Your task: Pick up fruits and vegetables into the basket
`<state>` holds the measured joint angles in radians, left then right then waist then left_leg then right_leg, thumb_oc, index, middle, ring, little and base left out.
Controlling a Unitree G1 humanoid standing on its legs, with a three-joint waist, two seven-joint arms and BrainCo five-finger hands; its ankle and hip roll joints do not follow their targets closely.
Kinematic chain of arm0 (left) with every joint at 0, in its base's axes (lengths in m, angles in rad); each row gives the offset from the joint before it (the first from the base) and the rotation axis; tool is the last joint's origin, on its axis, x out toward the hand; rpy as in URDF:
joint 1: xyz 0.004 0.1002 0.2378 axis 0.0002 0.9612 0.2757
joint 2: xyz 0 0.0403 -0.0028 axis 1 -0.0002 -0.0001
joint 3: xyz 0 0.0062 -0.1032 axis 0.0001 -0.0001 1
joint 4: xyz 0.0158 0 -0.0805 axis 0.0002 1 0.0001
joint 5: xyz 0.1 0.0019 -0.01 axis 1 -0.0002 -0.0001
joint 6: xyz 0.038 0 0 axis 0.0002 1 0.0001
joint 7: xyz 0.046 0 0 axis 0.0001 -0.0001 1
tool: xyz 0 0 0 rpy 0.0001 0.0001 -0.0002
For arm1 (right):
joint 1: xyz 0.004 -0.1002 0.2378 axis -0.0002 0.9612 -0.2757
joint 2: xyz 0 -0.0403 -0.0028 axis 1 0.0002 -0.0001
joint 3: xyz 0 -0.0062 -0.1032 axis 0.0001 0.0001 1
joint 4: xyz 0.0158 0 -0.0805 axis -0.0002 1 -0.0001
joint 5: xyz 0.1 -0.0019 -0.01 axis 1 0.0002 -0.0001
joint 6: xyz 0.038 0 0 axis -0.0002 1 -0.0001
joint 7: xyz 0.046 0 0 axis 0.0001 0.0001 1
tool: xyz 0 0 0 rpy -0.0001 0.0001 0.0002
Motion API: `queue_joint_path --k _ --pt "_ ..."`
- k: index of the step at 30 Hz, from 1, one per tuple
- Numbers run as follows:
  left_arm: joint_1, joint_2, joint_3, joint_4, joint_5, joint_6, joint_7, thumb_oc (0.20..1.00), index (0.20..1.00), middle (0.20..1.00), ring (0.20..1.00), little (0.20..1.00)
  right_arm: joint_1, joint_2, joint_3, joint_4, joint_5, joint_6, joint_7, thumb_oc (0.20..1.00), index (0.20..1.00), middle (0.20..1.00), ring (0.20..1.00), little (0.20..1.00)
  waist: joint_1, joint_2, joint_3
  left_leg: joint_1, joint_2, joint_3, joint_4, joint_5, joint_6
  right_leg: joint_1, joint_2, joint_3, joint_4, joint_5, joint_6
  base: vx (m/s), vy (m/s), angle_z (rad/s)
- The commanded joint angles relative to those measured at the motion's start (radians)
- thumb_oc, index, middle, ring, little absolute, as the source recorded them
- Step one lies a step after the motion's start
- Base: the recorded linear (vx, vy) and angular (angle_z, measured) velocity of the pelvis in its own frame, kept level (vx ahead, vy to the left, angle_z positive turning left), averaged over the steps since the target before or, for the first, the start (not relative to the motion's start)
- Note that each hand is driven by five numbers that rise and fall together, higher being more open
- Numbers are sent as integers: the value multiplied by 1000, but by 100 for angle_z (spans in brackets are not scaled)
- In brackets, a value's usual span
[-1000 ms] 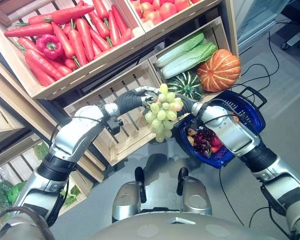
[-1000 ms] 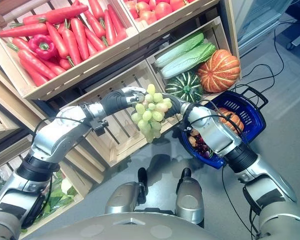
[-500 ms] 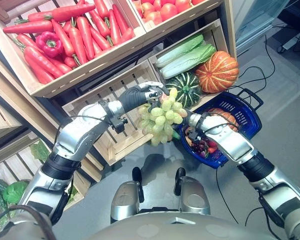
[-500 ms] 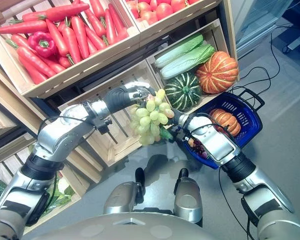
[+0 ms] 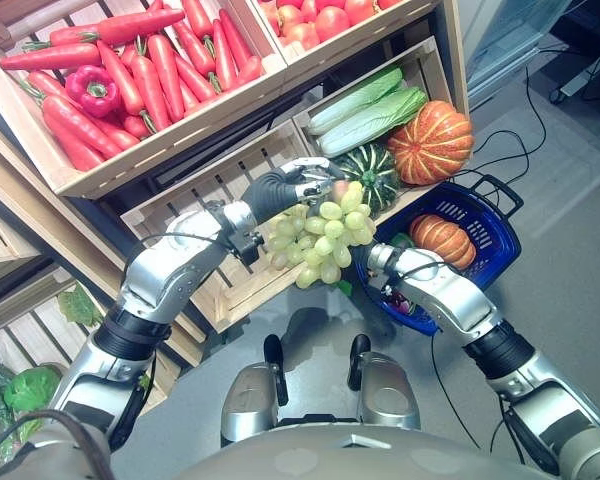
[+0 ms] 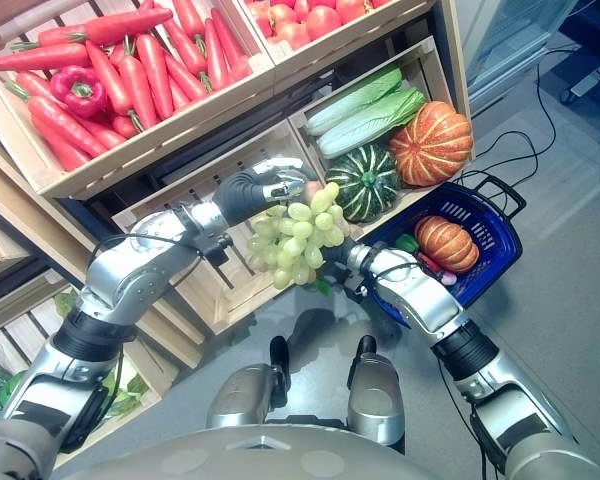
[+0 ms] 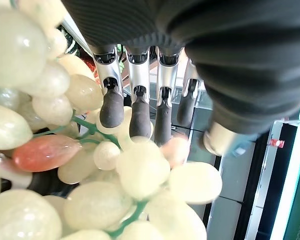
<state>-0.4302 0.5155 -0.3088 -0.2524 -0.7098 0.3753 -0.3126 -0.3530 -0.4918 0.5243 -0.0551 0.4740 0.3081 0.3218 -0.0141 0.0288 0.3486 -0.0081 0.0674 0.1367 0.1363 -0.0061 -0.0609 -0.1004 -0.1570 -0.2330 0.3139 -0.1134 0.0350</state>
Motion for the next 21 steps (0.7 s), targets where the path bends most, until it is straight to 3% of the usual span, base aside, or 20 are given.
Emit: queue_joint_path --k 1,11,21 --pt "11 -35 -25 -47 -50 -35 9 1000 1000 1000 1000 1000 -37 88 -26 -74 100 -123 -18 200 200 200 200 200 -13 -24 -23 -20 4 17 97 -67 28 55 -15 44 -61 36 46 0 0 0" --pt "49 -60 47 -78 -110 -156 99 1000 1000 1000 1000 1000 43 111 -78 -66 122 -240 -106 200 200 200 200 200 -23 -19 -23 -18 7 35 91 -64 27 51 -18 39 -61 35 43 0 -1 -1" --pt "117 -80 166 -118 -128 -320 199 1000 1000 1000 1000 1000 104 85 -187 -115 -11 -335 -270 200 200 200 200 200 -33 -13 -18 -17 12 44 88 -62 22 44 -23 36 -52 29 43 -1 0 -2"
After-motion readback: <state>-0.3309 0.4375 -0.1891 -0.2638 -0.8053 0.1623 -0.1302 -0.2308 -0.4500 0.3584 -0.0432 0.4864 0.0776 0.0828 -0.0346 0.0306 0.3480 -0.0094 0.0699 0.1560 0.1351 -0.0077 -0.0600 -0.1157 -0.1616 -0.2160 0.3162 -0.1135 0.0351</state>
